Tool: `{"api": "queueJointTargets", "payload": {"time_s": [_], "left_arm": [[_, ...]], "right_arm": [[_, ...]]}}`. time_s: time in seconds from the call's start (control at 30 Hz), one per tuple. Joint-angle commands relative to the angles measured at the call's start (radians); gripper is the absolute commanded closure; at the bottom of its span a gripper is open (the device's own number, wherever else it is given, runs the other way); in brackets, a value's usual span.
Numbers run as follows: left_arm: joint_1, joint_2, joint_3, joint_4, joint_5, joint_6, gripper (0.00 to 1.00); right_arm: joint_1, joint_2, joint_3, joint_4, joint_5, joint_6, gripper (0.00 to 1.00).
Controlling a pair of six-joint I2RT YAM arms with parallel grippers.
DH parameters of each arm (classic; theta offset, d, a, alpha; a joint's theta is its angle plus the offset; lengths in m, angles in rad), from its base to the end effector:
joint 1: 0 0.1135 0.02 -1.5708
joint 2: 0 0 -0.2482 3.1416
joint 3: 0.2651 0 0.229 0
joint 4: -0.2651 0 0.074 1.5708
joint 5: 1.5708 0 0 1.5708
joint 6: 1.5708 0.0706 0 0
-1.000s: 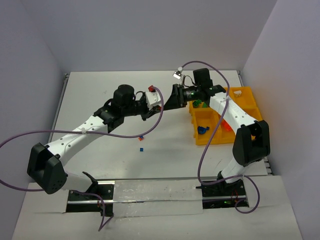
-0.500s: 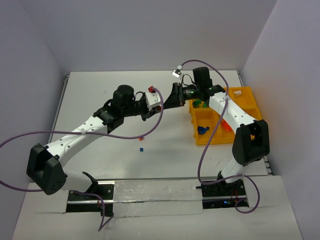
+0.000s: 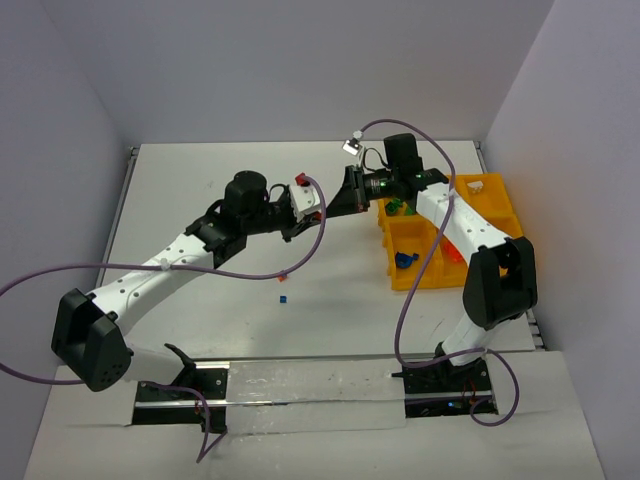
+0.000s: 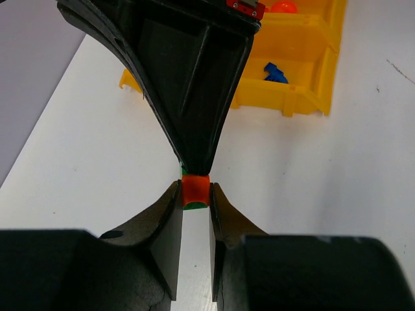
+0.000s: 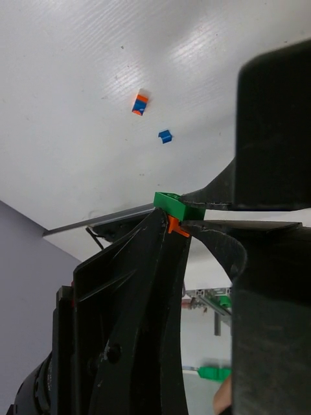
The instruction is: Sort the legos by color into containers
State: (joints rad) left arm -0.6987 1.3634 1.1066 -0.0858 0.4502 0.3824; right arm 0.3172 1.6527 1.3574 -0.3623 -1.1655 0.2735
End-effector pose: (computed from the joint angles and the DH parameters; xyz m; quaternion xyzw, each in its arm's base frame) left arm 0.2310 -0.2342 0.3121 0.5203 0.6169 -0.2686 0.5259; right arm 0.3121 0.1707 0.2917 -0.2589 0.7439 0.5797 0.2084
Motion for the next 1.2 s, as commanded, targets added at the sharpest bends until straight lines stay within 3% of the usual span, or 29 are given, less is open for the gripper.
{"api": "queueJointTargets", "payload": {"time_s": [0.0,0.23,0.43,0.63,0.9,1.17], "left_arm": [[-0.008,-0.035,0.001,0.060,-0.005,0.009,1.00],[-0.010,-0.043,0.001,0.064,-0.020,0.002,1.00],[-0.013,-0.047,-0.001,0.058,-0.021,0.003,1.00],[-0.012,-0.043,-0.009,0.054,-0.039,0.005,1.00],[-0.012,0.005,0.018,0.061,-0.066,-0.035,1.00],[-0.012,0.050,0.052,0.061,-0.073,-0.039,1.00]], "right_arm": [[0.008,-0.003,0.059,-0.027,0.036,-0.040,1.00],[-0.022,-0.015,0.058,-0.098,0.200,-0.104,1.00],[-0.056,-0.017,0.063,-0.122,0.205,-0.124,1.00],[-0.141,-0.071,0.046,-0.231,0.249,-0.259,1.00],[-0.344,-0.071,0.098,-0.213,0.614,-0.349,1.00],[-0.331,0.106,0.209,-0.197,0.771,-0.385,1.00]]}}
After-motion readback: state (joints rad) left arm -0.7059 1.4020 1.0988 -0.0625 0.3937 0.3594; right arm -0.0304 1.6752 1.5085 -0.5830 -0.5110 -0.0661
